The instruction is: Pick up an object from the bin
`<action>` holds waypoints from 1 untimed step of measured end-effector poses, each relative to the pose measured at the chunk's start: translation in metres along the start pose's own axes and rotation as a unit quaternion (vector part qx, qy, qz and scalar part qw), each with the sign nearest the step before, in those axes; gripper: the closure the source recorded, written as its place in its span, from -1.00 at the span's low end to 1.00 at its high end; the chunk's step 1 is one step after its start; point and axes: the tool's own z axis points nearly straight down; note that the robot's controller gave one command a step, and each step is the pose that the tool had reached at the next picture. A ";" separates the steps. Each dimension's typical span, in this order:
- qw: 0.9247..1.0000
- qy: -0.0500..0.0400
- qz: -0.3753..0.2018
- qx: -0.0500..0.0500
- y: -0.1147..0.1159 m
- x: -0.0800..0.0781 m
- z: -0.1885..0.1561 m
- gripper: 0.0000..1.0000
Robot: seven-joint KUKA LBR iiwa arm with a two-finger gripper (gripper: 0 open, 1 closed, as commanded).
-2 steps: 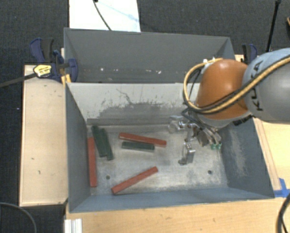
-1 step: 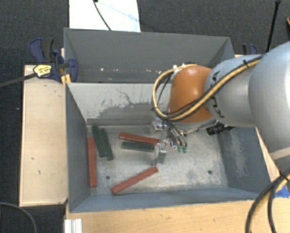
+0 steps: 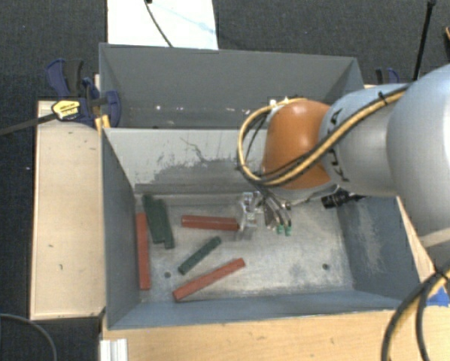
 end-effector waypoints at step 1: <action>1.000 -0.002 0.017 0.000 -0.001 0.039 -0.131 1.00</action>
Offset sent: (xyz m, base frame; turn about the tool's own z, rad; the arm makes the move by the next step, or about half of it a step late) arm -0.0407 0.0006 0.1259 0.0375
